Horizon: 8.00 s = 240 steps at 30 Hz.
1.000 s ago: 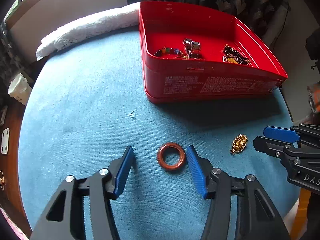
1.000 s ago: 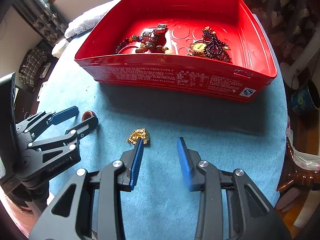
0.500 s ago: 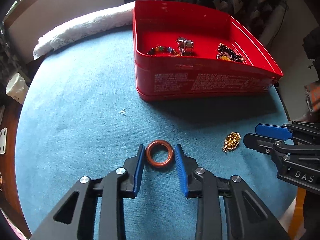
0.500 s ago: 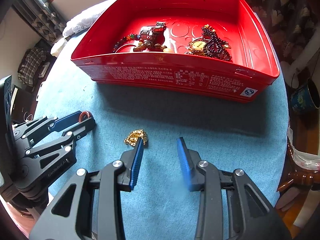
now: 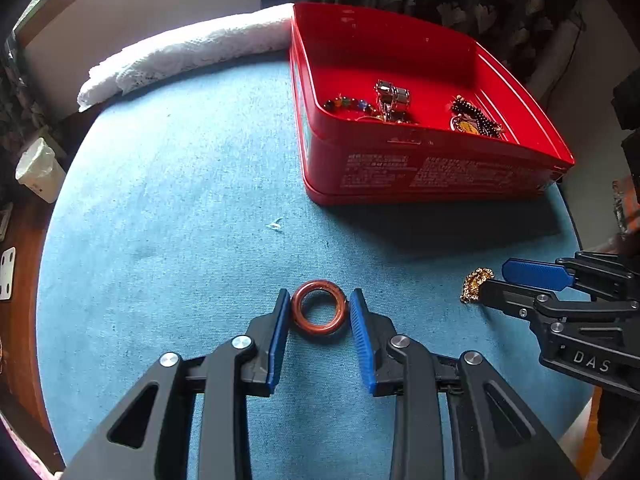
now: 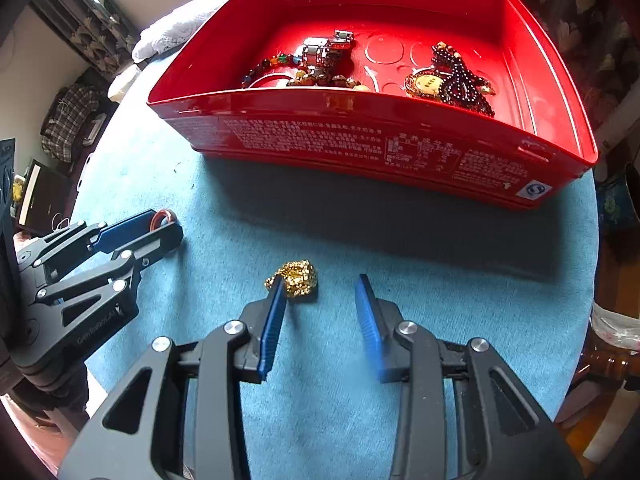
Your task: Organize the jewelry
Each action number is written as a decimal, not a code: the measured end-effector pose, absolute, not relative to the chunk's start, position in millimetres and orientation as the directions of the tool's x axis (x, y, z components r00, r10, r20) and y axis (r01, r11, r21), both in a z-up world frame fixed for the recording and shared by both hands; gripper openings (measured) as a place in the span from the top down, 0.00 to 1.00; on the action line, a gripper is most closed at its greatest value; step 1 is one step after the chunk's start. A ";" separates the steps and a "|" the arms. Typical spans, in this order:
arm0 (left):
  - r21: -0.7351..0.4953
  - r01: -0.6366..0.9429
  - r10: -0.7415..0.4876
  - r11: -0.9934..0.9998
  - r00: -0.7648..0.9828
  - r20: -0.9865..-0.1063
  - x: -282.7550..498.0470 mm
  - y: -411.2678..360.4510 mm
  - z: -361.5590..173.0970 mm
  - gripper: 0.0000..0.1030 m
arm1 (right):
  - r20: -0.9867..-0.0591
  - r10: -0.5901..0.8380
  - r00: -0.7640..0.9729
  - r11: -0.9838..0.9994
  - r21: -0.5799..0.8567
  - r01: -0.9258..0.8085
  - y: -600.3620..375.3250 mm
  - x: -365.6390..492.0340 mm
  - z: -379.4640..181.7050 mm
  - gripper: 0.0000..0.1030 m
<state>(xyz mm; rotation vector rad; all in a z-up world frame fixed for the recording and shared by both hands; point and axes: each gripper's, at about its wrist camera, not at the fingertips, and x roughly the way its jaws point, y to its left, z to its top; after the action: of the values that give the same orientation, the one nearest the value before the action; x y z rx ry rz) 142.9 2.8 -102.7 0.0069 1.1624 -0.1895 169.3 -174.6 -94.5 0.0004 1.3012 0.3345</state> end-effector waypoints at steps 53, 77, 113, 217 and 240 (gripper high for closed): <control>-0.109 0.207 -0.200 0.972 0.491 -0.848 146.8 -14.2 -31.5 0.71 | -0.904 0.242 0.353 0.955 0.157 -0.251 -191.7 153.9 -35.1 0.86; -0.136 0.259 -0.257 0.956 0.518 -0.816 253.7 -66.3 -18.4 0.71 | -0.875 0.228 0.427 0.968 0.155 -0.199 -219.0 239.2 -22.7 0.86; -0.113 0.224 -0.209 0.968 0.469 -0.858 297.9 -80.1 -51.2 0.59 | -0.879 0.175 0.444 0.982 0.124 -0.142 -238.7 278.5 -45.6 0.71; -0.032 0.102 -0.085 0.994 0.566 -0.820 167.9 -23.6 -17.4 0.09 | -0.860 0.147 0.488 0.988 0.108 -0.108 -237.6 171.9 -19.7 0.07; -0.030 0.101 -0.082 0.994 0.565 -0.821 170.4 -22.8 -17.9 0.09 | -0.860 0.147 0.489 0.988 0.107 -0.108 -237.9 172.4 -20.7 0.07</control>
<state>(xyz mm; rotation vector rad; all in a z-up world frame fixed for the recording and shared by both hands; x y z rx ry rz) 170.4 -22.8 -17.9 0.0210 0.9643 -0.1075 172.4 -237.9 -20.7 0.0402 1.0482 0.1551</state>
